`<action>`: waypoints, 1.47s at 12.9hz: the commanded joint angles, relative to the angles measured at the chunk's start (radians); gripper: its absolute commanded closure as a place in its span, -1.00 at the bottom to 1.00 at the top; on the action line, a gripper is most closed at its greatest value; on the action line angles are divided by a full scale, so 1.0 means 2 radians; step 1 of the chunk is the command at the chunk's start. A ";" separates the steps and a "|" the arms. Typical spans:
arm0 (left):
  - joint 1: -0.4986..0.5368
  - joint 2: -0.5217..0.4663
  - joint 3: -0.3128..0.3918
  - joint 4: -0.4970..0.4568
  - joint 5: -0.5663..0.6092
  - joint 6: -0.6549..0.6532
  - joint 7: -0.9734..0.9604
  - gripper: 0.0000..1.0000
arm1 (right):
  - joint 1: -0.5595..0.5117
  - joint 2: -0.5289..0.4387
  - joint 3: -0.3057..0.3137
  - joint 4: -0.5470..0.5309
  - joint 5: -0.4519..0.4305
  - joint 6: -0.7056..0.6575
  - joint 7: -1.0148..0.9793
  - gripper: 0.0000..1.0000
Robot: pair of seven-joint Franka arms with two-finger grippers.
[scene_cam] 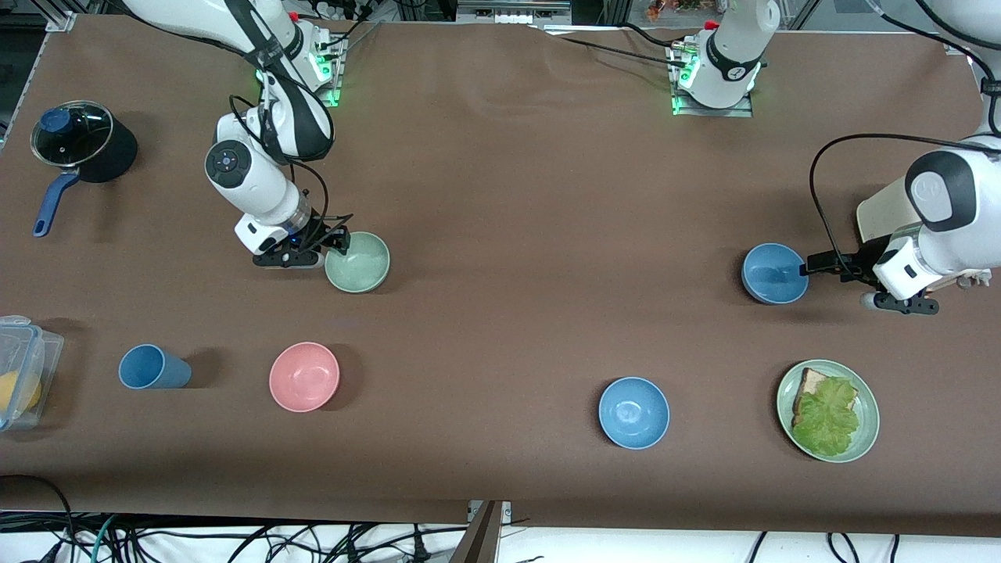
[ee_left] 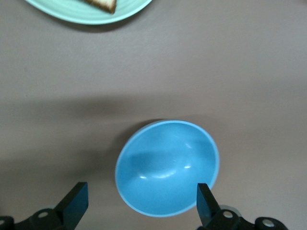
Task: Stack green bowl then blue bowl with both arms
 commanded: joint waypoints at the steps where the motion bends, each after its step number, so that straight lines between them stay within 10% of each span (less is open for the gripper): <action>1: 0.003 0.028 0.000 0.003 -0.026 0.018 0.022 -0.98 | 0.001 0.019 0.000 0.017 0.006 0.002 0.003 1.00; 8: 0.003 0.055 0.000 -0.001 -0.031 0.035 0.044 -0.87 | 0.025 0.022 0.001 0.132 0.006 -0.126 0.041 1.00; 12: 0.003 0.065 0.001 -0.009 -0.039 0.048 0.052 -0.28 | 0.146 0.102 0.001 0.243 0.003 -0.131 0.225 1.00; 15: 0.003 0.069 0.001 -0.007 -0.049 0.047 0.052 0.95 | 0.225 0.190 -0.002 0.351 -0.003 -0.128 0.349 1.00; 18: 0.003 0.067 0.006 -0.003 -0.057 0.042 0.049 1.00 | 0.255 0.229 -0.009 0.385 -0.024 -0.115 0.407 1.00; 19: 0.003 0.065 0.007 0.000 -0.058 0.038 0.049 1.00 | 0.256 0.229 -0.009 0.385 -0.023 -0.111 0.408 -0.43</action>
